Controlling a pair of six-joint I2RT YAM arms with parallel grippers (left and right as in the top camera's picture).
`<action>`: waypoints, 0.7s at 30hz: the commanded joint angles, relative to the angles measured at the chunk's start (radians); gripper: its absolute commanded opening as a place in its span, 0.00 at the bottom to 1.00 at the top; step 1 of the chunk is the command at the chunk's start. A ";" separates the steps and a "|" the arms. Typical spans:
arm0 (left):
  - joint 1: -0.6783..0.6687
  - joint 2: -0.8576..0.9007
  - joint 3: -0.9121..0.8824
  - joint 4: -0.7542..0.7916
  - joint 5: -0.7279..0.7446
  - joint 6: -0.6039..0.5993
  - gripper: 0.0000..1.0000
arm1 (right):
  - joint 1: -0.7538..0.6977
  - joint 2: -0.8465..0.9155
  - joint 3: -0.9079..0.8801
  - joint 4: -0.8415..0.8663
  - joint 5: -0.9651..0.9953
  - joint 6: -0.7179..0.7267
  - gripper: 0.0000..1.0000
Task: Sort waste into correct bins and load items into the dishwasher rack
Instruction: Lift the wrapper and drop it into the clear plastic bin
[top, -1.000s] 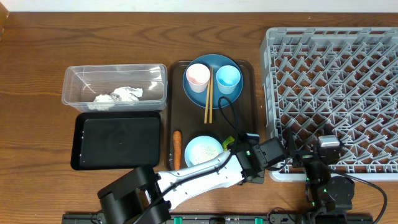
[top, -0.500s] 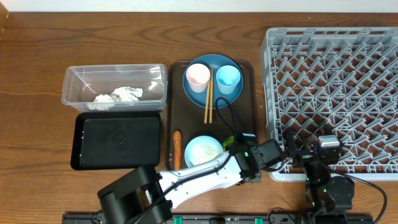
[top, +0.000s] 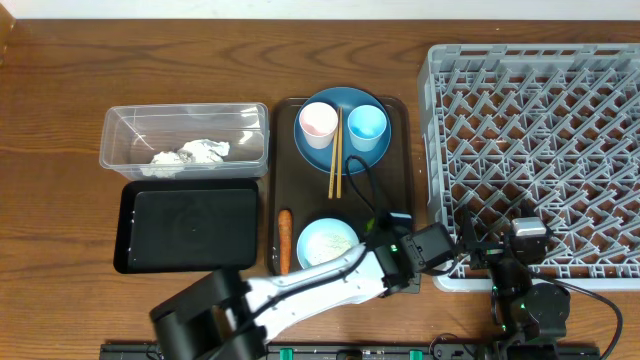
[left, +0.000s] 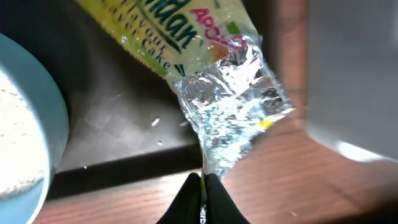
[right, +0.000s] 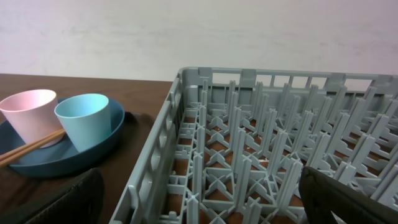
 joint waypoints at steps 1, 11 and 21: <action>0.013 -0.123 0.056 0.001 -0.008 0.026 0.06 | 0.009 -0.002 -0.001 -0.004 0.003 -0.008 0.99; 0.163 -0.441 0.057 -0.003 -0.092 0.112 0.06 | 0.009 -0.002 -0.001 -0.004 0.003 -0.008 0.99; 0.484 -0.569 0.057 -0.044 -0.316 0.211 0.06 | 0.009 -0.002 -0.001 -0.004 0.003 -0.008 0.99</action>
